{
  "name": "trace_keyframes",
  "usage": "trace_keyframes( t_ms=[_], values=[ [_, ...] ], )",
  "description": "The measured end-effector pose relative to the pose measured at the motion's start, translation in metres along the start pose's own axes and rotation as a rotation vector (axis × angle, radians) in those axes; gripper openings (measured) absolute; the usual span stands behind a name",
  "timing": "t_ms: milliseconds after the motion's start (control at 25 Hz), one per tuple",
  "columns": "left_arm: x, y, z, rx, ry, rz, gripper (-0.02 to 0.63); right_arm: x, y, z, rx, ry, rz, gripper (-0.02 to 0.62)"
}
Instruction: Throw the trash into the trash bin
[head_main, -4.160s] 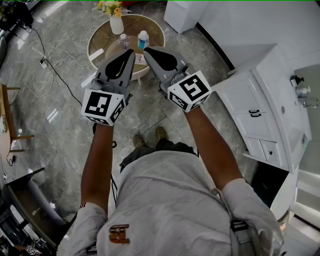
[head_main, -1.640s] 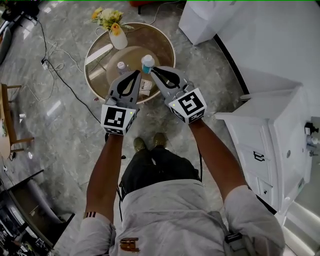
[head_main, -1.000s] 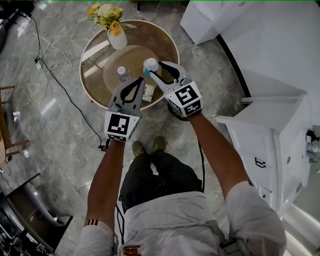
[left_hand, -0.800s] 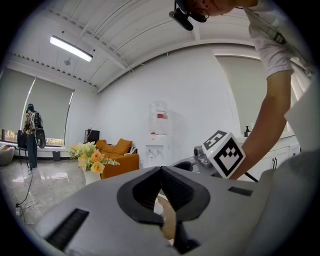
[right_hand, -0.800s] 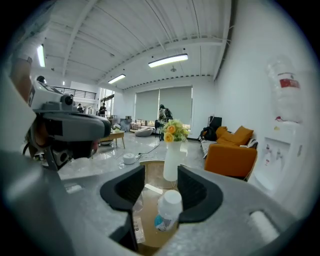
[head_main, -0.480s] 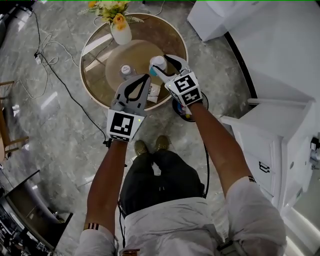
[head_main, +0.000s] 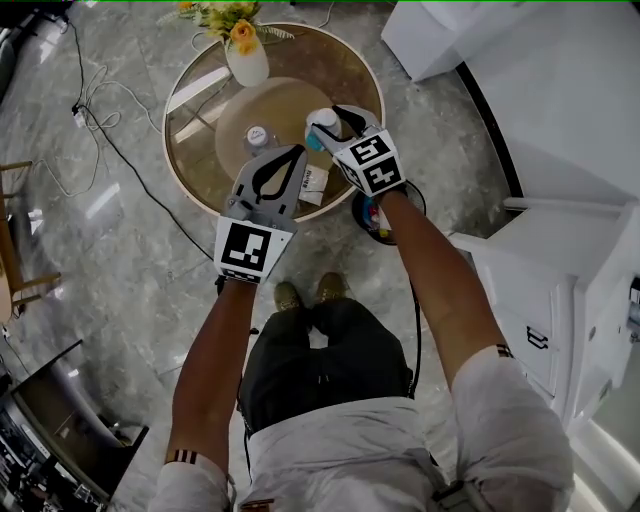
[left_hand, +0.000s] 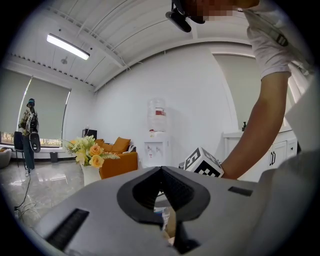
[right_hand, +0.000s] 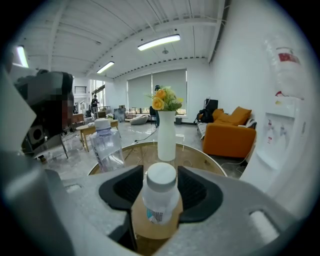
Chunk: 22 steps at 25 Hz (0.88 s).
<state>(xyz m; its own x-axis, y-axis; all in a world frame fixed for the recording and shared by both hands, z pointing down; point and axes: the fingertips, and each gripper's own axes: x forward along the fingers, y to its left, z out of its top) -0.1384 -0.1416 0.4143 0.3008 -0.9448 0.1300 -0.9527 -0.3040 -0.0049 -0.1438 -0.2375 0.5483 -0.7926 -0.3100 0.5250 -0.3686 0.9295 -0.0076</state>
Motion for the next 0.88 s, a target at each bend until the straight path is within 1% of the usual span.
trace_keyframes(
  t_ms=[80, 200, 400, 640, 880],
  values=[
    [-0.001, 0.001, -0.001, 0.005, 0.002, -0.002, -0.002, 0.003, 0.000, -0.001, 0.009, 0.003, 0.003, 0.179],
    [-0.003, 0.003, -0.002, 0.005, 0.006, -0.004, -0.002, 0.003, -0.001, 0.002, 0.010, -0.002, -0.014, 0.178],
    [-0.004, -0.003, 0.000, -0.002, 0.017, -0.026, -0.002, -0.020, -0.004, 0.016, 0.013, -0.061, -0.054, 0.176],
    [-0.001, -0.027, 0.008, -0.014, 0.019, -0.083, -0.002, -0.076, -0.011, 0.030, 0.048, -0.135, -0.112, 0.176],
    [0.004, -0.057, 0.021, -0.019, 0.009, -0.148, -0.002, -0.145, -0.024, 0.023, 0.093, -0.167, -0.206, 0.176]
  ],
)
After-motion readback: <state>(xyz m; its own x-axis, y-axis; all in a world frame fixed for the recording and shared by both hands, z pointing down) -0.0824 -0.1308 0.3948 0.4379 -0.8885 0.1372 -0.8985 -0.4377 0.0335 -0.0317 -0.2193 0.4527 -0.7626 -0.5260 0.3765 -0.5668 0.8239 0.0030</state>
